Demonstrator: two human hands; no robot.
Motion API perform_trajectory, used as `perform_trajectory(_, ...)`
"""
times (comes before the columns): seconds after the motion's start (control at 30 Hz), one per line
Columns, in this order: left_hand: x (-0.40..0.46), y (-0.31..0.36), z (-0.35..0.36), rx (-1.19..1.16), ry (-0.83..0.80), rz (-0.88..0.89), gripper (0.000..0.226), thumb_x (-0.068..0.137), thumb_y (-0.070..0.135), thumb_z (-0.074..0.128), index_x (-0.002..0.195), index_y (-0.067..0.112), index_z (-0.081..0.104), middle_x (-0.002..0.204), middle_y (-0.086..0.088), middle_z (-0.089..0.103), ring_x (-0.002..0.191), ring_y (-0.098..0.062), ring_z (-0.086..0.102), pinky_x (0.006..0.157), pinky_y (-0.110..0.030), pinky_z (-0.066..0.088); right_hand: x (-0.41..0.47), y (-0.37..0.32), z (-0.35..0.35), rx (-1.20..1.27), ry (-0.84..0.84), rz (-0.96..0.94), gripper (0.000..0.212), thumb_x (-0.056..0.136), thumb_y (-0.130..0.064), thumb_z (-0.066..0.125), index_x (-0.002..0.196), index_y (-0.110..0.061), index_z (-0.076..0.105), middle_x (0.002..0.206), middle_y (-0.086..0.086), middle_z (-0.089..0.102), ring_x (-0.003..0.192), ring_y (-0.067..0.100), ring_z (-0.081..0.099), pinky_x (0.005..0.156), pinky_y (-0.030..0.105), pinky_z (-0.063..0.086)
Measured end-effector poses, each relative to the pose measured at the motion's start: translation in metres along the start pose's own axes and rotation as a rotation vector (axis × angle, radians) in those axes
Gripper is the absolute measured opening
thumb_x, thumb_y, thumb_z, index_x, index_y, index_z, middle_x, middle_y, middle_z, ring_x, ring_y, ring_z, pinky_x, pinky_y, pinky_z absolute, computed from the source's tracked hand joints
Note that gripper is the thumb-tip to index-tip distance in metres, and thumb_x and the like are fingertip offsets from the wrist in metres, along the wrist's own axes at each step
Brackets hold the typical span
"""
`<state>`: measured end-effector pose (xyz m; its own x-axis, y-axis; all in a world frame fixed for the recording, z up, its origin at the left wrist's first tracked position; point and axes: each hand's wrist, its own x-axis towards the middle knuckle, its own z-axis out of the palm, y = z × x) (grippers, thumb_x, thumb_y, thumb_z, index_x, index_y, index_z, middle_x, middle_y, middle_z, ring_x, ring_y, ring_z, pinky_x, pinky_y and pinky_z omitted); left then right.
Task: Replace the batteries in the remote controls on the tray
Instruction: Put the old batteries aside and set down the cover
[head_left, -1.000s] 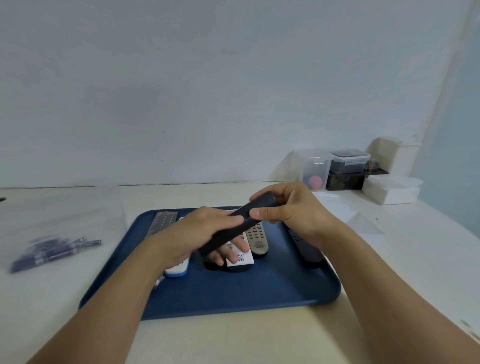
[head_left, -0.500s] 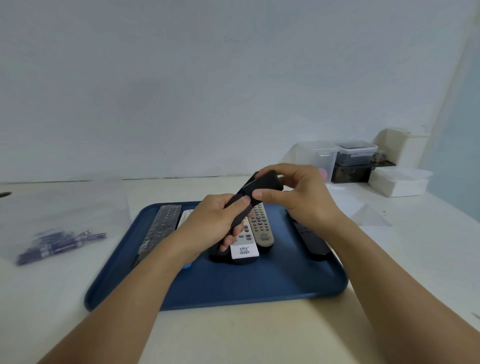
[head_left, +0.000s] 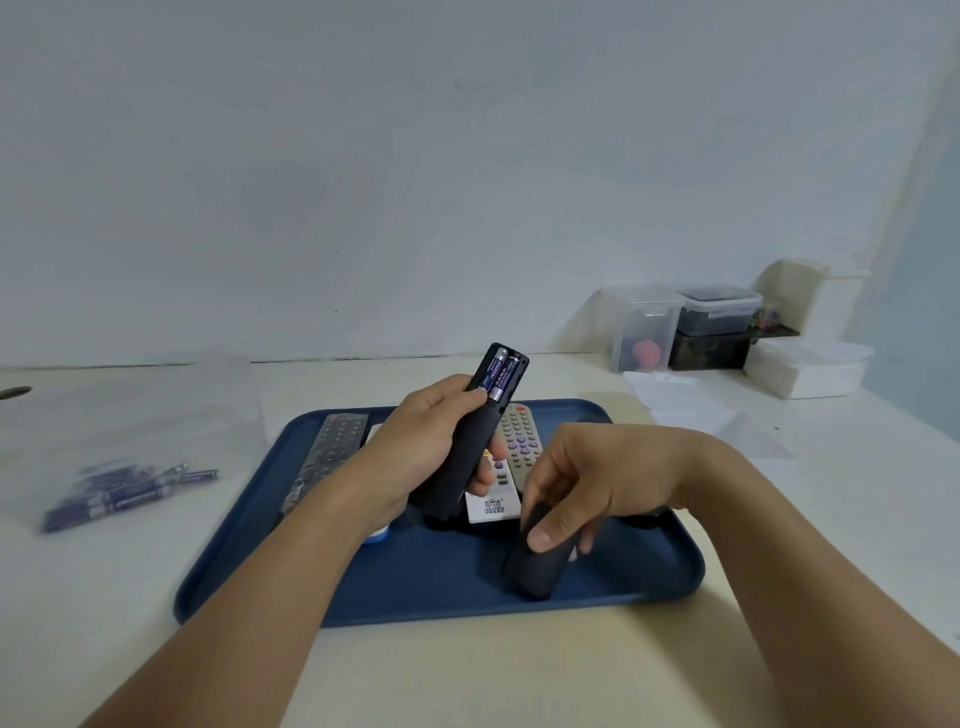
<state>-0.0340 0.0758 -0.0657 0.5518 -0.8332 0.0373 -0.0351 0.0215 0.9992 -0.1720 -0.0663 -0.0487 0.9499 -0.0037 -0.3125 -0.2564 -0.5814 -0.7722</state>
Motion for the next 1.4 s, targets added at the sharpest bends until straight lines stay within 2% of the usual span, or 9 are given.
perform_trajectory(0.23, 0.002, -0.004, 0.002, 0.02, 0.015, 0.045, 0.032, 0.107, 0.035, 0.047, 0.108, 0.013, 0.071, 0.064, -0.009, 0.059, 0.045, -0.019, 0.049, 0.045, -0.027, 0.046, 0.0, -0.006, 0.005, -0.192, 0.079, -0.099, 0.025, 0.075, -0.019, 0.087, 0.098, -0.016, 0.08, 0.091, 0.0, 0.078, 0.081, 0.003, 0.066, 0.085, 0.022, 0.051)
perform_trajectory(0.37, 0.001, -0.004, 0.001, 0.024, 0.017, 0.076, 0.031, 0.107, 0.032, 0.048, 0.109, 0.008, 0.067, 0.063, -0.01, 0.061, 0.047, -0.02, 0.052, 0.045, -0.028, 0.049, 0.004, -0.004, 0.006, -0.161, 0.085, -0.126, 0.026, 0.075, -0.012, 0.086, 0.1, -0.011, 0.079, 0.093, 0.01, 0.078, 0.09, 0.029, 0.073, 0.089, 0.034, 0.057)
perform_trajectory(0.43, 0.001, -0.003, 0.001, 0.025, 0.018, 0.077, 0.03, 0.106, 0.032, 0.049, 0.109, 0.009, 0.067, 0.063, -0.01, 0.062, 0.047, -0.02, 0.053, 0.046, -0.029, 0.05, 0.0, -0.004, 0.003, -0.127, 0.092, -0.147, 0.023, 0.075, -0.009, 0.086, 0.097, -0.008, 0.079, 0.091, 0.015, 0.077, 0.083, 0.032, 0.072, 0.086, 0.04, 0.059)
perform_trajectory(0.5, 0.001, -0.004, 0.002, 0.016, 0.018, 0.074, 0.029, 0.106, 0.033, 0.049, 0.108, 0.011, 0.069, 0.065, -0.011, 0.061, 0.048, -0.02, 0.053, 0.047, -0.029, 0.05, -0.005, -0.006, -0.001, -0.078, 0.152, -0.182, 0.016, 0.075, -0.006, 0.085, 0.09, -0.006, 0.079, 0.085, 0.016, 0.076, 0.067, 0.017, 0.068, 0.07, 0.032, 0.059)
perform_trajectory(0.6, 0.002, -0.005, 0.002, -0.014, -0.004, 0.065, 0.024, 0.105, 0.034, 0.051, 0.099, 0.02, 0.07, 0.068, -0.012, 0.059, 0.05, -0.02, 0.051, 0.047, -0.029, 0.048, -0.003, -0.011, -0.005, 0.064, 0.589, -0.384, 0.015, 0.074, -0.007, 0.086, 0.079, -0.005, 0.073, 0.074, 0.008, 0.073, 0.062, 0.012, 0.062, 0.053, 0.022, 0.05)
perform_trajectory(0.67, 0.002, -0.005, 0.004, -0.038, -0.024, 0.063, 0.022, 0.106, 0.034, 0.05, 0.103, 0.02, 0.067, 0.07, -0.012, 0.057, 0.052, -0.02, 0.05, 0.048, -0.03, 0.046, 0.006, -0.01, -0.004, 0.074, 0.967, -0.509, 0.02, 0.074, -0.012, 0.087, 0.081, -0.008, 0.069, 0.078, -0.001, 0.072, 0.07, 0.011, 0.066, 0.056, 0.022, 0.052)
perform_trajectory(0.77, 0.002, -0.007, 0.007, -0.061, -0.045, 0.057, 0.023, 0.107, 0.032, 0.047, 0.114, 0.019, 0.065, 0.07, -0.009, 0.056, 0.054, -0.019, 0.049, 0.05, -0.03, 0.044, 0.018, -0.009, 0.003, 0.027, 1.169, -0.553, 0.018, 0.079, -0.014, 0.084, 0.088, -0.014, 0.069, 0.085, -0.006, 0.07, 0.082, 0.01, 0.067, 0.066, 0.026, 0.057)
perform_trajectory(1.17, -0.001, -0.011, 0.017, 0.293, 0.056, 0.231, 0.026, 0.107, 0.028, 0.046, 0.096, 0.008, 0.058, 0.066, -0.012, 0.061, 0.047, -0.027, 0.06, 0.046, -0.034, 0.052, 0.03, -0.009, 0.013, 0.098, 1.213, -0.531, 0.017, 0.079, -0.006, 0.081, 0.089, -0.014, 0.07, 0.084, -0.008, 0.072, 0.084, 0.009, 0.071, 0.07, 0.034, 0.06)
perform_trajectory(1.4, -0.001, -0.014, 0.02, 0.381, 0.117, 0.283, 0.027, 0.107, 0.031, 0.044, 0.094, 0.011, 0.056, 0.073, -0.024, 0.065, 0.044, -0.026, 0.062, 0.043, -0.032, 0.051, 0.031, -0.01, 0.015, 0.096, 1.249, -0.505, 0.016, 0.079, -0.009, 0.082, 0.087, -0.016, 0.071, 0.083, -0.011, 0.072, 0.079, 0.006, 0.071, 0.066, 0.028, 0.06)
